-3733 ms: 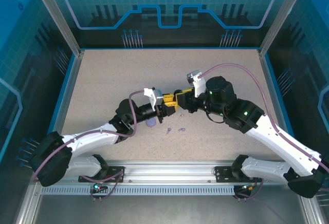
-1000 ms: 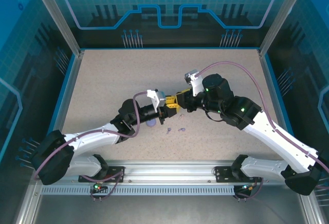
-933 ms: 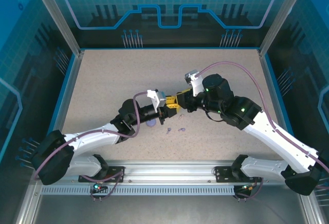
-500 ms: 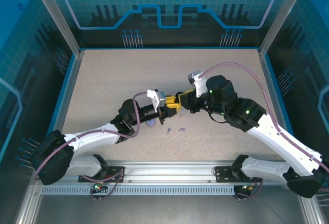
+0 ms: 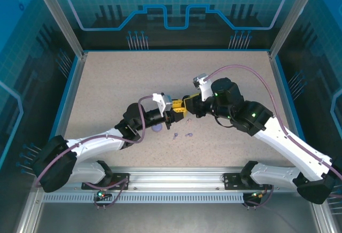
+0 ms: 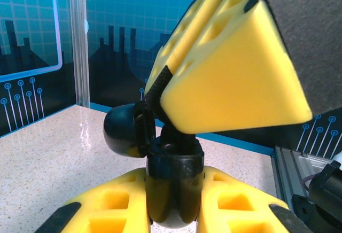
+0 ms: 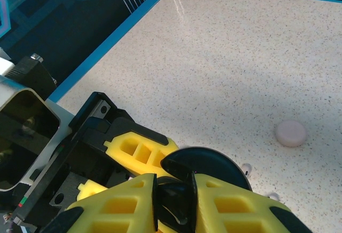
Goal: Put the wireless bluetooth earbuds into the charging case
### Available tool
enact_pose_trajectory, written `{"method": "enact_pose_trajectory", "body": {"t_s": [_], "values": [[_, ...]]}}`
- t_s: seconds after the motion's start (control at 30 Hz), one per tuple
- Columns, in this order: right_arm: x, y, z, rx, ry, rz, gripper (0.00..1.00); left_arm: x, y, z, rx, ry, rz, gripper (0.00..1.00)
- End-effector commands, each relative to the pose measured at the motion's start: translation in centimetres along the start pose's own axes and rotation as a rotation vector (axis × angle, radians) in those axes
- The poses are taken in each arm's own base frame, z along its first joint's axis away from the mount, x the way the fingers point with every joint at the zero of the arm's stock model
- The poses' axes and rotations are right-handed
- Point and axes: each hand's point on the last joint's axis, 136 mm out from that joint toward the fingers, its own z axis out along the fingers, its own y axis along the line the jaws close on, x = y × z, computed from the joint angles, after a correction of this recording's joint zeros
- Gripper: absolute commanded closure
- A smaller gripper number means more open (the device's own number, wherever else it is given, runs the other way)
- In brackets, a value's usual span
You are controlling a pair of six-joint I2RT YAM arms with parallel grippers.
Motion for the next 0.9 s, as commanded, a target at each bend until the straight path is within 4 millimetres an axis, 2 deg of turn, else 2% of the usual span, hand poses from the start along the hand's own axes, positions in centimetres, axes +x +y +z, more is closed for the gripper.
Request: {"method": "enact_pose_trajectory", "body": {"t_s": [0.0,0.13,0.3,0.57,0.7,0.83,0.87], "values": [[0.5,0.0,0.2,-0.01,0.02,-0.007,0.77,-2.5,-0.4,0.3,0.007,-0.073,0.045,0.98],[0.4,0.0,0.1,-0.007,0.015,-0.007,0.74,-2.6,-0.4,0.3,0.008,-0.074,0.046,0.98],[-0.8,0.5,-0.7,-0.024,-0.014,-0.005,0.63,-2.2,-0.3,0.4,0.007,-0.065,0.046,0.98],[-3.4,0.4,-4.5,-0.033,-0.114,-0.016,0.47,-2.6,-0.5,0.2,0.012,-0.075,0.047,0.98],[-3.2,-0.3,-5.7,-0.074,-0.131,-0.025,0.29,-3.2,-0.9,0.0,0.026,-0.093,0.041,0.98],[-2.3,-0.7,-5.4,-0.193,-0.115,0.023,0.03,-4.0,-1.3,-0.4,0.039,-0.115,0.039,0.97],[-2.1,-0.5,-5.1,-0.232,-0.108,0.035,0.0,-4.1,-1.4,-0.5,0.043,-0.118,0.039,0.97]]}}
